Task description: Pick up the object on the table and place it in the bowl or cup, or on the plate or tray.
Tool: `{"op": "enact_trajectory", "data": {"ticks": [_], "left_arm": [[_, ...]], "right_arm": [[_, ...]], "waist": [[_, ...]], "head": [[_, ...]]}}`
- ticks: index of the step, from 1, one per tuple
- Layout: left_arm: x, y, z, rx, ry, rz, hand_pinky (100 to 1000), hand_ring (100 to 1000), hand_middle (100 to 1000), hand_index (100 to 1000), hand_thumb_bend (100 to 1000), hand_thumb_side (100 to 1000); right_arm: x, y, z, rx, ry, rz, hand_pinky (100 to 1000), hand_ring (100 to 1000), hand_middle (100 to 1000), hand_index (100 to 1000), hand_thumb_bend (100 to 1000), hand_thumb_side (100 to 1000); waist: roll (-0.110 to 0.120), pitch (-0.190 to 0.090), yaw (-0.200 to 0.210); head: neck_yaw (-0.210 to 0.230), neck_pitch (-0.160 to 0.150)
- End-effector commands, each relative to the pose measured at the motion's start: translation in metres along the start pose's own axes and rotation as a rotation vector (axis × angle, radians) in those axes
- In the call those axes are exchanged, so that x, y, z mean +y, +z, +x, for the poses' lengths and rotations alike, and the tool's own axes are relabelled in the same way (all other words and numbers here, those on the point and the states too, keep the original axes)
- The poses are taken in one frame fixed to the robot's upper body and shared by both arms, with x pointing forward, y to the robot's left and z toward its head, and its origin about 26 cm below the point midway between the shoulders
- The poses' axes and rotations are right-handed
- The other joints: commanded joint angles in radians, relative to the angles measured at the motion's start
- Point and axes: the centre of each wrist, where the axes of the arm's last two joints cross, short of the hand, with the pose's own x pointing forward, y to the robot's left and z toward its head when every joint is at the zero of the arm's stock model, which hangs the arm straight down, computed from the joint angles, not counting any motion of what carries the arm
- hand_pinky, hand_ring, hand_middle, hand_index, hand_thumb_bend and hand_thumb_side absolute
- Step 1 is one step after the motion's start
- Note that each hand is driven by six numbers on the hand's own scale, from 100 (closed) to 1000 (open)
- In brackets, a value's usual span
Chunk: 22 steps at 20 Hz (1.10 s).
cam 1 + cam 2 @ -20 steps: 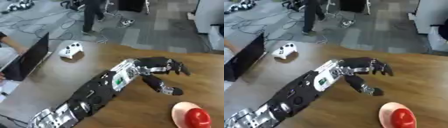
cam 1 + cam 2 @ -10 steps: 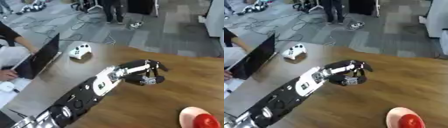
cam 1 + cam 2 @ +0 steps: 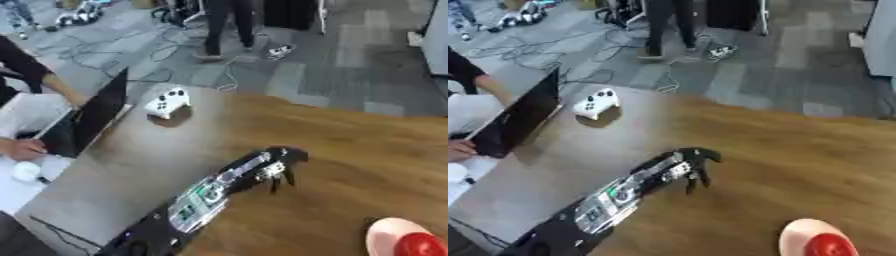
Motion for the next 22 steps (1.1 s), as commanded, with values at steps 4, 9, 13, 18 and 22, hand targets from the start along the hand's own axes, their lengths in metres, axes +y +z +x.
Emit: {"op": "enact_trajectory", "data": {"ticks": [4,9,13,18,22], "left_arm": [[-0.028,0.008,-0.001,-0.039,0.149,0.101,261,549,774,878,347,1000],[-0.054,0.016,-0.011,-0.041,0.236,0.139,250,539,767,872,363,1000],[-0.066,0.016,-0.013,-0.050,0.253,0.134,245,532,762,869,372,1000],[-0.069,0.013,-0.005,-0.113,0.274,0.128,230,516,747,858,394,990],[-0.068,0.011,0.002,-0.155,0.270,0.129,223,510,744,855,381,973]], "right_arm": [[-0.001,-0.009,0.003,-0.009,0.010,-0.013,497,573,478,978,100,959],[0.001,-0.016,0.000,0.003,0.005,-0.023,497,574,481,980,100,971],[0.003,-0.018,-0.002,0.014,0.003,-0.012,497,575,484,981,100,977],[0.004,-0.017,-0.003,0.024,0.004,-0.009,498,576,486,982,100,977],[0.004,-0.018,-0.003,0.023,0.001,-0.007,498,576,486,982,100,975]], "waist": [[-0.004,-0.009,0.013],[-0.005,-0.013,0.022],[-0.004,-0.017,0.029],[-0.001,-0.023,0.035],[-0.004,-0.025,0.034]], "head": [[-0.011,-0.012],[-0.015,-0.019],[-0.019,-0.020],[-0.023,-0.016],[-0.027,-0.024]]}}
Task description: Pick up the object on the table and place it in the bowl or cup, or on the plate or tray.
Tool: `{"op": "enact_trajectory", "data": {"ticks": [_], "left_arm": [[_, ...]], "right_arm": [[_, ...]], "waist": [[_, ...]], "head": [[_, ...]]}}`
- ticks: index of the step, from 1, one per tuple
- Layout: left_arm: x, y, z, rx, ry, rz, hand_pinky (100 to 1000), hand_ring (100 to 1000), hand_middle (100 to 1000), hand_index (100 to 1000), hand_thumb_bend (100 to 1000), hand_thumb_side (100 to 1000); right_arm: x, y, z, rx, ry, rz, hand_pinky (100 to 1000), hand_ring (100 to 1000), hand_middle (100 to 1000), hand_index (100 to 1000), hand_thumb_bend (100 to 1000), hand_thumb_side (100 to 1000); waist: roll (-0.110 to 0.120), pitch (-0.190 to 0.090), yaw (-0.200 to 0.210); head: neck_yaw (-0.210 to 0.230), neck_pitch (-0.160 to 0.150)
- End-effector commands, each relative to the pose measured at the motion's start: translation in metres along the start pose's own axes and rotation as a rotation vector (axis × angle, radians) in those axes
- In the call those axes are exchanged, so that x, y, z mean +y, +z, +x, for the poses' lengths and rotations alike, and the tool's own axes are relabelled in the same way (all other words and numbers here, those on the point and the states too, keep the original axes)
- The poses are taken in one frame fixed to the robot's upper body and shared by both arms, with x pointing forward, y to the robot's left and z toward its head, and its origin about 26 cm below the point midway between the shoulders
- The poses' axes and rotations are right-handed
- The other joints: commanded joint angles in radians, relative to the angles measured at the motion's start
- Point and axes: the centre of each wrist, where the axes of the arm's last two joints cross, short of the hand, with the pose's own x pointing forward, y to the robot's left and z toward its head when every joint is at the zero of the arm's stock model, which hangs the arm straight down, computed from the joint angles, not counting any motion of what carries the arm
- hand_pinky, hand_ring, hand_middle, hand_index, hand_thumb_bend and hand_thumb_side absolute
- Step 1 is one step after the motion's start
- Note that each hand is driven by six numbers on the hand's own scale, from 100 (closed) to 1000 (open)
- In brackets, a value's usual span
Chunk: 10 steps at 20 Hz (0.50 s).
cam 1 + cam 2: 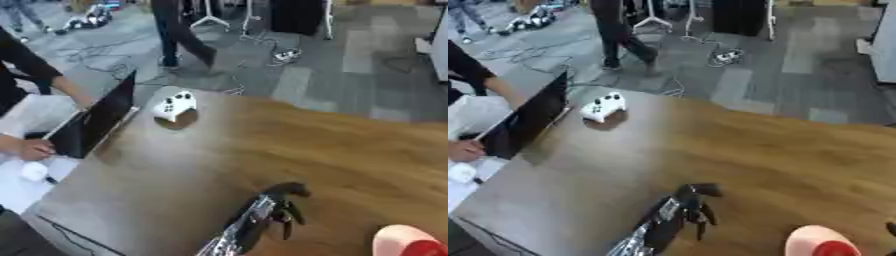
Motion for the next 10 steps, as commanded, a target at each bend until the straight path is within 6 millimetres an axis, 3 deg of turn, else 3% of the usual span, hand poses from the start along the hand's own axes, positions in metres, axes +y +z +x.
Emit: {"op": "enact_trajectory", "data": {"ticks": [1,10], "left_arm": [[-0.0007,-0.0055,0.0101,-0.054,0.001,0.000,222,509,743,854,382,971],[-0.0005,-0.0017,0.0107,-0.067,0.003,0.028,233,509,731,842,389,963]], "right_arm": [[-0.0010,-0.0027,0.0039,-0.015,0.009,0.002,498,576,487,982,100,975],[-0.0004,-0.0051,0.0059,-0.034,0.002,0.001,497,575,486,980,100,961]], "waist": [[-0.006,-0.013,-0.001],[-0.018,-0.010,-0.014]], "head": [[-0.019,-0.019],[-0.038,-0.060]]}}
